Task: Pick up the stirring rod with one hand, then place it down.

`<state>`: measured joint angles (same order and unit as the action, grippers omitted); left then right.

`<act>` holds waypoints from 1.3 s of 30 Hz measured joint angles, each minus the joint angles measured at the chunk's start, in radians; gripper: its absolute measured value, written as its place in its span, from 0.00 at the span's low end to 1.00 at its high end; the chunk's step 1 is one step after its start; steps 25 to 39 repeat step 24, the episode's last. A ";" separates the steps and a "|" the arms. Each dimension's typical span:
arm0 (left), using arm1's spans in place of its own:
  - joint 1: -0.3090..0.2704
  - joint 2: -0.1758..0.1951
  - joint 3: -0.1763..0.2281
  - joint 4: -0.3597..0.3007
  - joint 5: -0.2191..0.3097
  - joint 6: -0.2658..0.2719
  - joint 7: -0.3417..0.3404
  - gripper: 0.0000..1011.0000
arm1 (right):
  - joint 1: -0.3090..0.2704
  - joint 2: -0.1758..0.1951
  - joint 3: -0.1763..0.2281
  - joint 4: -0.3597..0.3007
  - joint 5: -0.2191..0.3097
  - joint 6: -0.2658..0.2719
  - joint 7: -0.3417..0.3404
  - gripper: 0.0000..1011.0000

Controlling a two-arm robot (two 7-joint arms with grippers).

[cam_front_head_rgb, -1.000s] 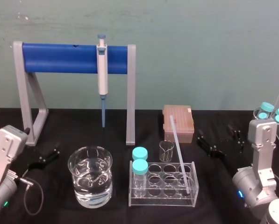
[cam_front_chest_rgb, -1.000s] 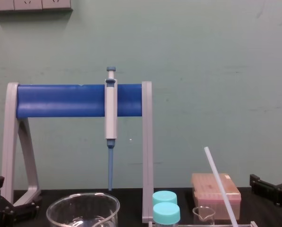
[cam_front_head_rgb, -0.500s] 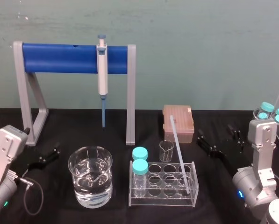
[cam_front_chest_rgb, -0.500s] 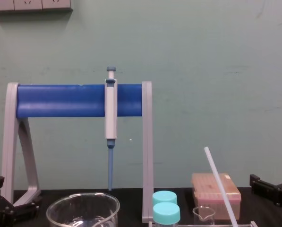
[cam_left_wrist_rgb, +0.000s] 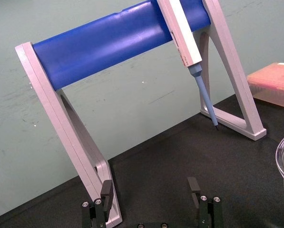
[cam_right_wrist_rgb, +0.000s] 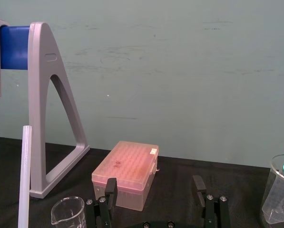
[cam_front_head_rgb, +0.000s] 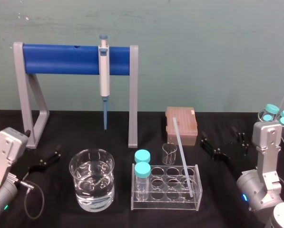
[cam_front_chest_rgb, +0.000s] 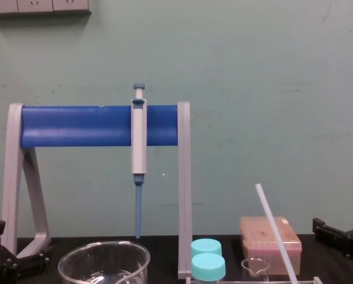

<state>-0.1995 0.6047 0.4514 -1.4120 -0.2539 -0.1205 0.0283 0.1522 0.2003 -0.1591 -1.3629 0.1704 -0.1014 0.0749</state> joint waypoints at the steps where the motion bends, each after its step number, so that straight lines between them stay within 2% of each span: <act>1: 0.000 0.000 0.000 0.000 0.000 0.000 0.000 0.99 | 0.000 0.000 0.000 0.000 0.000 0.000 0.000 0.99; 39: 0.000 0.000 0.000 0.000 0.000 0.000 0.000 0.99 | 0.000 0.000 0.000 0.000 0.000 0.000 0.000 0.99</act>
